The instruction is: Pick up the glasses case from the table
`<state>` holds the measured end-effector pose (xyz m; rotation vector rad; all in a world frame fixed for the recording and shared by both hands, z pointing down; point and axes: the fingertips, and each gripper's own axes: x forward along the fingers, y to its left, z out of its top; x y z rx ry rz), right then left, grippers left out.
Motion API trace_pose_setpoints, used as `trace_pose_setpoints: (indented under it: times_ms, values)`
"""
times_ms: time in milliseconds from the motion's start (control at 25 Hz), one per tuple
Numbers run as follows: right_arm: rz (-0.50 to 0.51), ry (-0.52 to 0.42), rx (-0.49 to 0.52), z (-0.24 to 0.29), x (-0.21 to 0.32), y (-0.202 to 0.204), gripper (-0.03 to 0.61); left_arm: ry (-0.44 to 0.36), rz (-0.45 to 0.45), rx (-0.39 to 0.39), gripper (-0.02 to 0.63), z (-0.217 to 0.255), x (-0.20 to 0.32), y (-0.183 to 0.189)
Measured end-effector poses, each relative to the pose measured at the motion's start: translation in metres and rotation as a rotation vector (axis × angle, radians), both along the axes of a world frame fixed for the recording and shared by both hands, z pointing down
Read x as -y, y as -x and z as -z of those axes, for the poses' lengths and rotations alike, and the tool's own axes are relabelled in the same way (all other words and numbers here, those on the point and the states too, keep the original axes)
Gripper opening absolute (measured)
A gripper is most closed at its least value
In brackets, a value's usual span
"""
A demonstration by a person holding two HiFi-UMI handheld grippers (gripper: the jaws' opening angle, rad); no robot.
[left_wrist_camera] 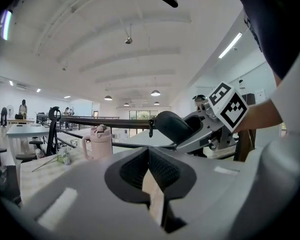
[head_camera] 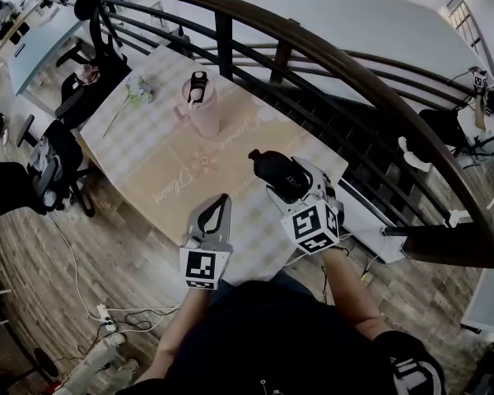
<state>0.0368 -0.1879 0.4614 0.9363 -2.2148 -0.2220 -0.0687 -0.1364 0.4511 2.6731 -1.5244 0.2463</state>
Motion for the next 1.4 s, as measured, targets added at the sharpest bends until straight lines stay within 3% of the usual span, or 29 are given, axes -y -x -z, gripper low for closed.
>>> trace_pose_setpoints:
  times_ms: [360, 640, 1080, 1400]
  values:
    - [-0.093, -0.195, 0.141, 0.068, 0.007, -0.008, 0.35, -0.054, 0.06, -0.07, 0.012, 0.057, 0.013, 0.01]
    - [-0.142, -0.333, 0.309, 0.126, 0.005, -0.008, 0.35, -0.123, 0.097, -0.097, 0.012, 0.103, 0.018, 0.017]
    - [-0.248, -0.391, 0.626, 0.177, -0.002, -0.019, 0.35, -0.179, 0.152, -0.088, 0.012, 0.14, 0.024, 0.029]
    - [-0.277, -0.461, 0.688, 0.196, -0.009, -0.025, 0.35, -0.19, 0.167, -0.074, 0.012, 0.155, 0.023, 0.027]
